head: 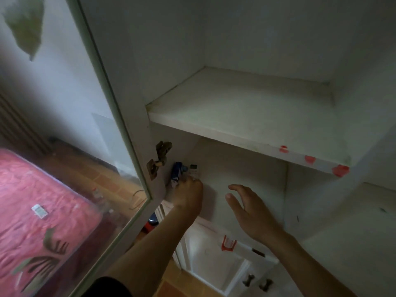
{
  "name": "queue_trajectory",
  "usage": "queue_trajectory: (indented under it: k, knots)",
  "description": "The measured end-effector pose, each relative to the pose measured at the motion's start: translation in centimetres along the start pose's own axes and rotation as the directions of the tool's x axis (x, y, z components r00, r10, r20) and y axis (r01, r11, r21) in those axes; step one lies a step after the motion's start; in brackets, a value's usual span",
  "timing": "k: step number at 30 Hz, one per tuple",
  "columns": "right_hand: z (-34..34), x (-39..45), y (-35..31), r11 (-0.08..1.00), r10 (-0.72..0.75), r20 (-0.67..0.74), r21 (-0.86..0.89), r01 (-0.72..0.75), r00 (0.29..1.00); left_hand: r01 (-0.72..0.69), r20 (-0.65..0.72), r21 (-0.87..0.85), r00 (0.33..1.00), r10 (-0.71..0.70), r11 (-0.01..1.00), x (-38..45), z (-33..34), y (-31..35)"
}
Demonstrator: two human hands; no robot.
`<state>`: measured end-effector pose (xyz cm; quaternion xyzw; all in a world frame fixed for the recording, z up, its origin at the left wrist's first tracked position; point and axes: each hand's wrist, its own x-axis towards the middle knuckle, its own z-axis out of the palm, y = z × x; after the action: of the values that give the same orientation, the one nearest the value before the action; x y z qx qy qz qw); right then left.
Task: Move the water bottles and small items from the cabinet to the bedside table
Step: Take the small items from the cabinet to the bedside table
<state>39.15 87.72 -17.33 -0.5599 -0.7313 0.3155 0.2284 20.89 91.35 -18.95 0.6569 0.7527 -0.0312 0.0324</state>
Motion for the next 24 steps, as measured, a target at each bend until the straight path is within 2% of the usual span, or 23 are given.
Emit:
queue_trajectory:
  k: [6, 14, 24]
  knots:
    - [-0.6, 0.5, 0.9, 0.999, -0.036, 0.057, 0.024, 0.035, 0.998, 0.061, -0.027, -0.146, 0.997, -0.066, 0.987, -0.1, -0.3, 0.6]
    - [-0.5, 0.8, 1.5, 0.994, -0.077, 0.113, 0.083, 0.068, 0.991, 0.086, 0.021, -0.291, 0.996, -0.084, 0.953, -2.1, 1.0, 0.5]
    - [-0.6, 0.4, 2.1, 0.998, -0.052, 0.102, 0.037, 0.049, 0.993, 0.055, 0.073, -0.222, 0.997, -0.04, 0.974, -0.1, -0.1, 1.1]
